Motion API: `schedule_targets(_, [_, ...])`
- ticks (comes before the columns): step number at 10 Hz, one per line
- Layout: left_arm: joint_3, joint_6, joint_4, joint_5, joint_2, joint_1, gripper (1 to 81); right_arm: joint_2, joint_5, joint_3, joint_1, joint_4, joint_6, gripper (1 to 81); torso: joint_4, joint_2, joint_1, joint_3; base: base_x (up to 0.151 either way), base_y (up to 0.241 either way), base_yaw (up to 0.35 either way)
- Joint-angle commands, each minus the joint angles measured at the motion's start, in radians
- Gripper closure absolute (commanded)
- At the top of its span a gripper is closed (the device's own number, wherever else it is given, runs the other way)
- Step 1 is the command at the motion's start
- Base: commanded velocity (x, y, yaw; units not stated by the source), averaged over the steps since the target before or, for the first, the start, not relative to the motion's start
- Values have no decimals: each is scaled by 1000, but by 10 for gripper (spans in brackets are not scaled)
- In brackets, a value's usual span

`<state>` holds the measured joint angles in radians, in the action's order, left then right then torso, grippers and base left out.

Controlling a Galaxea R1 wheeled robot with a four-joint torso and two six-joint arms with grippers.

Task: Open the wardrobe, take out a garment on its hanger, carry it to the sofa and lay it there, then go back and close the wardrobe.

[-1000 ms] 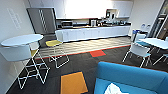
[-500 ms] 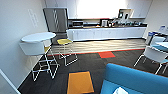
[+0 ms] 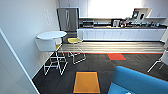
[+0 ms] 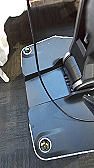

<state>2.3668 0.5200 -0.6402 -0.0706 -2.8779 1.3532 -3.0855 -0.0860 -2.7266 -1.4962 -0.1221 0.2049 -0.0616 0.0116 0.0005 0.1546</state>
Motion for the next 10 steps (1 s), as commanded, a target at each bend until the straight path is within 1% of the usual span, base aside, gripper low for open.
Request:
schedule_targets(1, [-9,-12,-9,-40,6,-47,10,-6,58,2,35,-2,2,10,0,0,0,0,0,0,294])
schedule_targets(10, [6,-17,-7,-38,-5,-39,10,2,63,-4,15,7,7,10,0,0,0,0,0,0,297])
